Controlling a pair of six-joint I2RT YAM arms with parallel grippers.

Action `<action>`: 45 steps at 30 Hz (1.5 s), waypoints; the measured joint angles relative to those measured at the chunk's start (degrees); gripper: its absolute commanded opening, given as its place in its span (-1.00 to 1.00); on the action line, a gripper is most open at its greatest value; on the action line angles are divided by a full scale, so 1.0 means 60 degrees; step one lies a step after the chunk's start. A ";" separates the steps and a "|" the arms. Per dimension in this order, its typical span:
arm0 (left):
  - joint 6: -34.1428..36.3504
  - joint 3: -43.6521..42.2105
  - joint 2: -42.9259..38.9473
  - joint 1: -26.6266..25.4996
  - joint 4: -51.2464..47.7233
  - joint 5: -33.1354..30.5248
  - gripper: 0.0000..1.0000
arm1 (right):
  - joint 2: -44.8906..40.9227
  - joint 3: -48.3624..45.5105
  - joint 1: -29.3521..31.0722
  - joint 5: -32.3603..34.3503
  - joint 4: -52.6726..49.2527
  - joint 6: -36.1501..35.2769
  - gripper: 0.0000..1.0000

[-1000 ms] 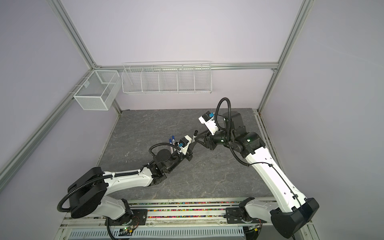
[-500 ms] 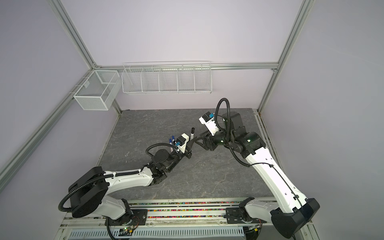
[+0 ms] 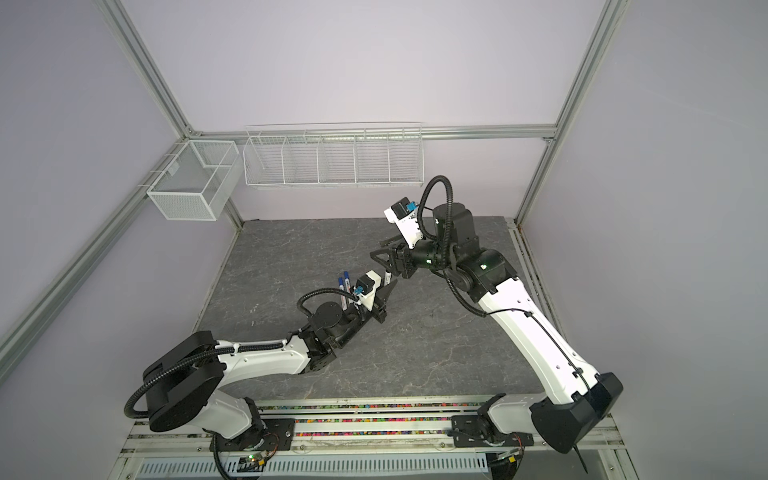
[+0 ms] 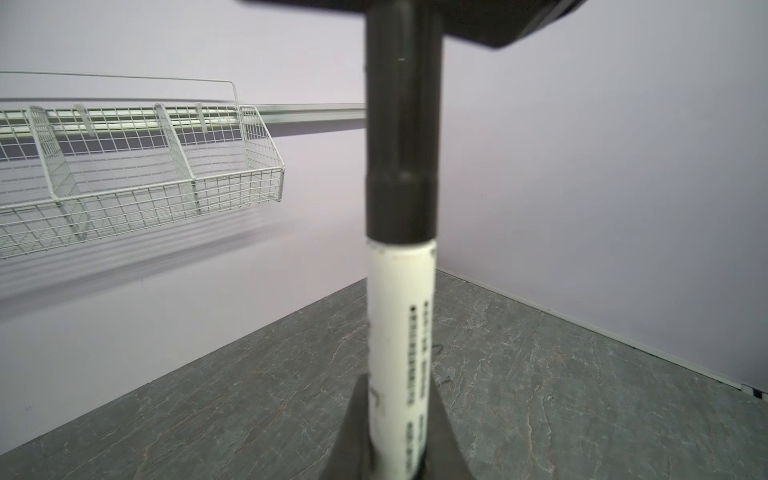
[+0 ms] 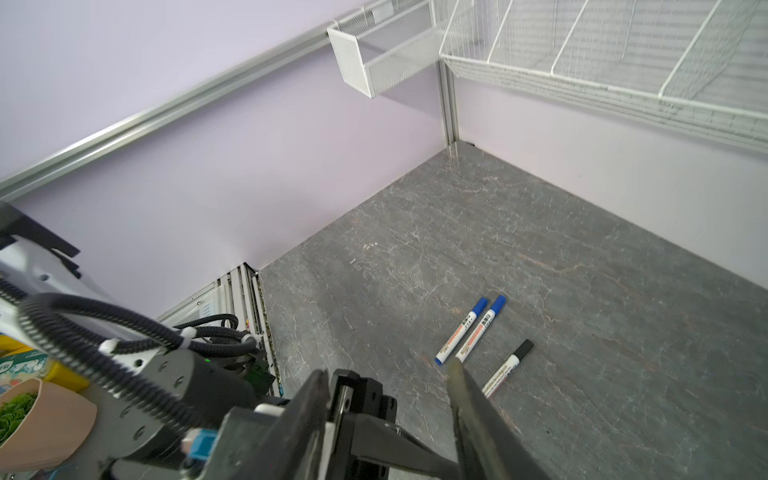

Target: Insert the pens into the pen caps

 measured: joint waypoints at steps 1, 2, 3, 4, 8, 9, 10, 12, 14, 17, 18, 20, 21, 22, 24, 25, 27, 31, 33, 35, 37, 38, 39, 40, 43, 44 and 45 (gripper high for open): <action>-0.0029 0.0000 0.0000 -0.0007 0.0000 0.0000 -1.00 | 0.0117 -0.0033 0.0018 0.0040 0.0000 0.0022 -0.05; -0.0047 0.0000 0.0000 -0.0007 -0.0004 0.0000 -1.00 | 0.0186 -0.0084 0.0022 0.0055 0.0000 0.0033 -0.09; -0.0069 0.0000 0.0000 -0.0007 -0.0007 0.0000 -1.00 | 0.0208 -0.0120 0.0025 0.0073 -0.0004 0.0047 -0.11; -0.0098 0.0000 0.0000 -0.0007 -0.0011 0.0000 -1.00 | 0.0219 -0.0164 0.0033 0.0095 0.0000 0.0080 -0.13; -0.0146 0.0000 0.0000 -0.0007 -0.0073 0.0000 -1.00 | 0.0215 -0.0291 0.0036 0.0106 0.0033 0.0178 -0.29; -0.0171 0.0000 0.0000 -0.0007 -0.0084 0.0000 -1.00 | 0.0215 -0.0339 0.0033 0.0106 0.0047 0.0208 -0.33; -0.0175 0.0000 0.0000 -0.0011 -0.0106 0.0000 -1.00 | 0.0211 -0.0415 0.0036 0.0106 0.0066 0.0240 -0.39; -0.0197 0.0000 0.0000 -0.0015 -0.0135 0.0000 -1.00 | 0.0211 -0.0568 0.0036 0.0106 0.0073 0.0299 -0.54; -0.0233 0.0000 -0.0004 -0.0018 -0.0189 -0.0004 -1.00 | 0.0211 -0.0736 0.0036 0.0091 0.0073 0.0404 -0.69; -0.0379 0.0007 -0.0029 -0.0018 -0.0441 0.0011 -1.00 | 0.0200 -0.0900 0.0025 0.0211 0.0149 0.0335 -0.79; -0.0470 0.0022 -0.0051 -0.0015 -0.0546 0.0040 -1.00 | 0.0197 -0.0929 0.0022 0.0222 0.0157 0.0339 -0.80; -0.0805 0.0117 -0.0182 0.0004 -0.0965 0.0178 -1.00 | 0.0197 -0.0980 0.0000 0.0240 0.0211 0.0353 -0.83; -0.1053 0.0182 -0.0251 0.0051 -0.1188 0.0313 -1.00 | 0.0197 -0.0980 -0.0025 0.0211 0.0237 0.0382 -0.84; -0.1381 0.0277 -0.0328 0.0120 -0.1424 0.0543 -1.00 | 0.0197 -0.0980 -0.0058 0.0171 0.0288 0.0419 -0.85; -0.2142 0.0459 -0.0452 0.0335 -0.1814 0.1195 -1.00 | 0.0219 -0.0976 -0.0120 0.0036 0.0499 0.0466 -0.86; -0.2579 0.0579 -0.0525 0.0466 -0.2087 0.1566 -1.00 | 0.0259 -0.0973 -0.0157 -0.0033 0.0619 0.0499 -0.86; -0.3249 0.0882 -0.0670 0.0699 -0.2787 0.2127 -1.00 | 0.0393 -0.0947 -0.0233 -0.0197 0.0911 0.0583 -0.86; -0.3734 0.1220 -0.0900 0.0863 -0.3836 0.2331 -1.00 | 0.0637 -0.0914 -0.0368 -0.0557 0.1224 0.0820 -0.86; -0.3701 0.1220 -0.1020 0.0863 -0.4102 0.2182 -1.00 | 0.0692 -0.0954 -0.0382 -0.0699 0.1260 0.0922 -0.86; -0.3643 0.1217 -0.1075 0.0863 -0.4218 0.1985 -1.00 | 0.0736 -0.1020 -0.0390 -0.0776 0.1399 0.1005 -0.86; -0.3628 0.1217 -0.1082 0.0878 -0.4229 0.1880 -1.00 | 0.0743 -0.1111 -0.0412 -0.0856 0.1581 0.1104 -0.86; -0.3606 0.1217 -0.1082 0.0889 -0.4229 0.1829 -1.00 | 0.0754 -0.1155 -0.0441 -0.0922 0.1687 0.1155 -0.86; -0.3577 0.1217 -0.1082 0.0903 -0.4229 0.1807 -1.00 | 0.0776 -0.1177 -0.0466 -0.0994 0.1741 0.1206 -0.86; -0.3530 0.1217 -0.1082 0.0925 -0.4229 0.1767 -1.00 | 0.0820 -0.1188 -0.0495 -0.1071 0.1789 0.1249 -0.86; -0.3461 0.1209 -0.1082 0.1042 -0.4233 0.1759 -1.00 | 0.0984 -0.1184 -0.0554 -0.1271 0.1963 0.1366 -0.86; -0.3439 0.1191 -0.1078 0.1082 -0.4233 0.1759 -1.00 | 0.1042 -0.1169 -0.0561 -0.1311 0.1996 0.1392 -0.86; -0.3417 0.1177 -0.1082 0.1122 -0.4233 0.1763 -1.00 | 0.1093 -0.1158 -0.0568 -0.1337 0.2014 0.1417 -0.86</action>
